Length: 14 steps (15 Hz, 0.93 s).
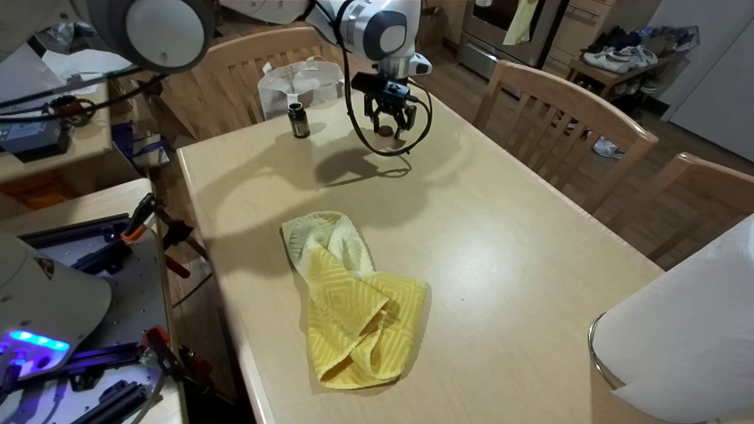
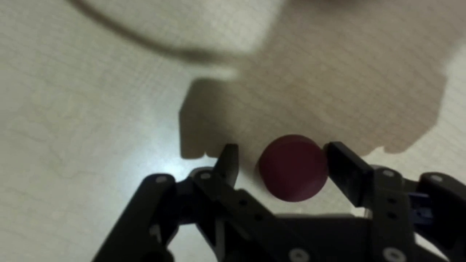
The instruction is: Put the lid on the brown bottle
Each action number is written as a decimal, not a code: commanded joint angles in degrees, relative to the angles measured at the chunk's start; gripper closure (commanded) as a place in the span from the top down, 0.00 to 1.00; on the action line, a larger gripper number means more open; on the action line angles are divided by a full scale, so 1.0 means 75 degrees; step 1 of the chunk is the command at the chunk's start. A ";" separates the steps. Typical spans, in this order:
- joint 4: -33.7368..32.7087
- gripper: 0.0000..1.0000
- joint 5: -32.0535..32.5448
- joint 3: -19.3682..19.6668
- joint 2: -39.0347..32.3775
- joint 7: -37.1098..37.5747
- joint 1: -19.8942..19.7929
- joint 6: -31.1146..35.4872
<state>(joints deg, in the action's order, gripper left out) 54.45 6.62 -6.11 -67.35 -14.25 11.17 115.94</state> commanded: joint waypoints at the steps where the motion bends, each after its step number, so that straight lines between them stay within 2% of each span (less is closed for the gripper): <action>1: -0.0499 0.36 -0.0211 -0.0165 -0.0279 -0.0224 -0.0075 -0.0353; 4: -0.0450 0.19 -0.0183 -0.0218 -0.0139 -0.0196 -0.0089 -0.0457; 10: 0.0016 0.19 -0.0078 -0.0174 0.0592 -0.0210 -0.0154 -0.0588; 14: 0.0591 0.19 -0.0061 -0.0275 0.1584 -0.0659 -0.0227 -0.1104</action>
<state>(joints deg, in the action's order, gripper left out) 53.10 6.45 -6.85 -62.49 -15.51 10.57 111.26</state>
